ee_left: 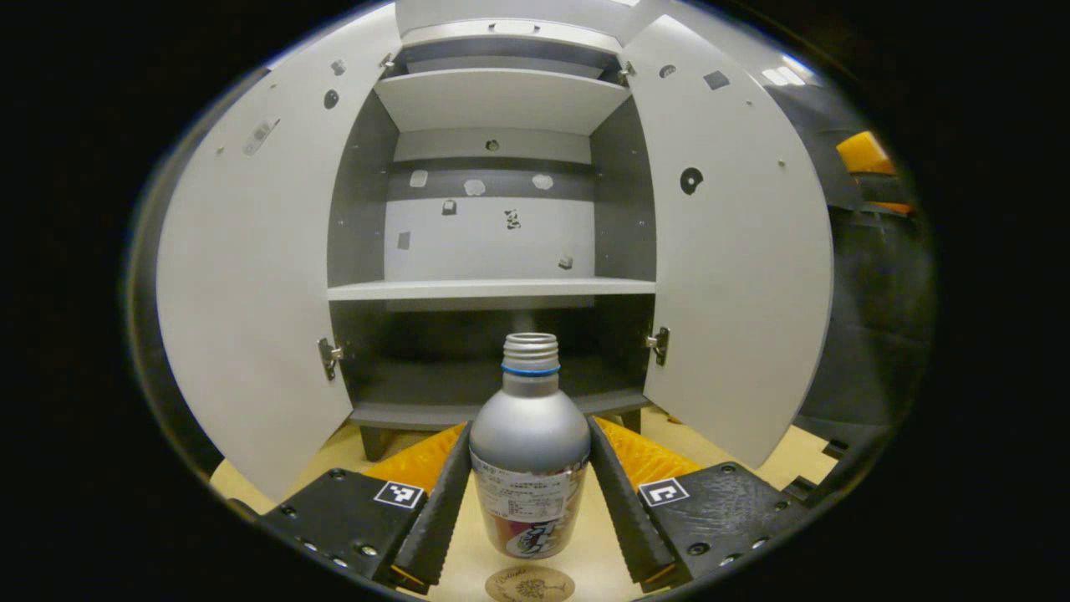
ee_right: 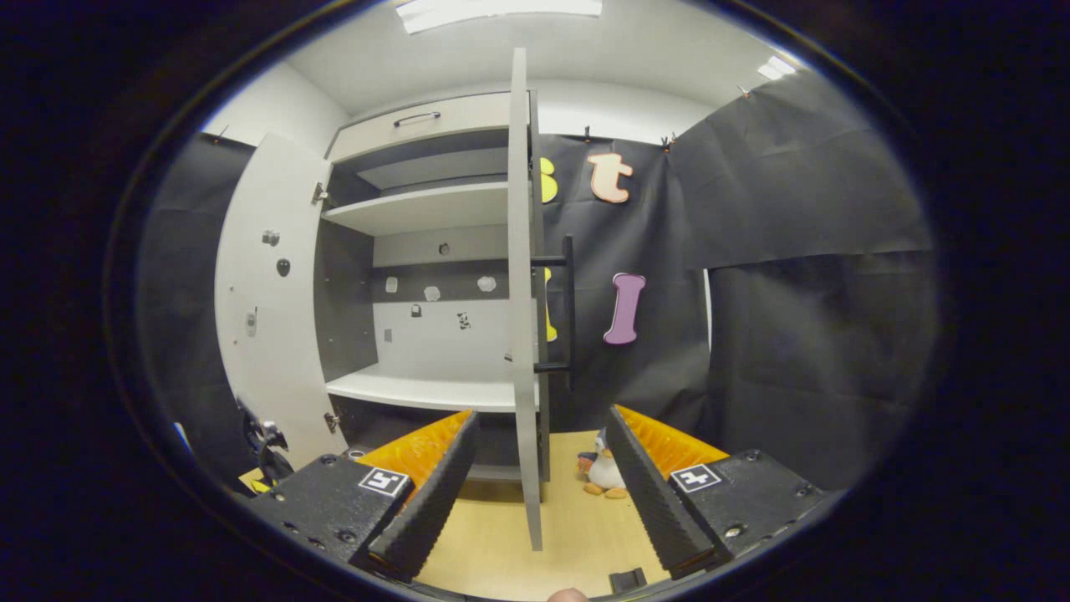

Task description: Grasp the bottle in the cabinet with the left hand and place it on the coaster, then close the right door with the right hand and the left door with the left hand.

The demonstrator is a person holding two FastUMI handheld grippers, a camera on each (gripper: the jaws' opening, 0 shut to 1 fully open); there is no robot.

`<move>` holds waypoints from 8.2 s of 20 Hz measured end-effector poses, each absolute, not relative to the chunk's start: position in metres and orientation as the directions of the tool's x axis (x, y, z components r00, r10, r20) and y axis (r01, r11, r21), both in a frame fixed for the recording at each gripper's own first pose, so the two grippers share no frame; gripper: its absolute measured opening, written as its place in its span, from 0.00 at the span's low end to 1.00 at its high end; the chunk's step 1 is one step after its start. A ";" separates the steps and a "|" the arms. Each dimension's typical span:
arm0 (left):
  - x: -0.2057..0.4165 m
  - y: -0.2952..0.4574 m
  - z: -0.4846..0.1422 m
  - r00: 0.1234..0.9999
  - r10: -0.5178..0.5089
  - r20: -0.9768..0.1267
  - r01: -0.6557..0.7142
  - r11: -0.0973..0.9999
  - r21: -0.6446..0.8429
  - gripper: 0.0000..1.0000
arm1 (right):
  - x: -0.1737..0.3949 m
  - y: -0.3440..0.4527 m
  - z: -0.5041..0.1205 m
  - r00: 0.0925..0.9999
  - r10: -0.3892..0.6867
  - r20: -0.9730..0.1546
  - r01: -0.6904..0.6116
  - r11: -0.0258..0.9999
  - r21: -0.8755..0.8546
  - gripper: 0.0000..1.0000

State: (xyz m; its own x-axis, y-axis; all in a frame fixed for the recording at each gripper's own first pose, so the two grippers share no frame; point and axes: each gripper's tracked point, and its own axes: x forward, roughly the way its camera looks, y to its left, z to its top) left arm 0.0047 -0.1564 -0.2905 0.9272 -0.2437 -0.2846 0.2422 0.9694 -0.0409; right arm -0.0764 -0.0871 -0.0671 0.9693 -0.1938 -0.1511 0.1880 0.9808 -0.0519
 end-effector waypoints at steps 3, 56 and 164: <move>-0.009 -0.154 -0.327 0.903 -0.226 -0.365 0.235 0.972 -0.022 0.75 | -0.076 -0.089 -0.069 0.969 -0.199 -0.148 0.196 0.980 -0.030 0.99; -0.043 -0.124 -0.283 0.876 -0.206 -0.435 0.210 0.977 -0.040 0.98 | -0.061 -0.134 -0.017 0.968 -0.243 -0.056 0.244 0.970 0.011 0.95; 0.028 0.193 -0.048 0.943 0.200 -0.267 -0.213 0.977 -0.022 0.90 | -0.014 -0.093 -0.038 0.965 -0.125 -0.229 0.111 0.991 -0.072 0.89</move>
State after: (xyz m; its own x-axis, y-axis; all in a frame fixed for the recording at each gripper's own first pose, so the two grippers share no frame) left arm 0.0278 0.1928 -0.0480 0.9426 0.1997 -0.2674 -0.2132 0.9768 -0.0221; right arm -0.0143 -0.0925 -0.0379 0.9654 -0.1246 -0.2290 0.1110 0.9912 -0.0717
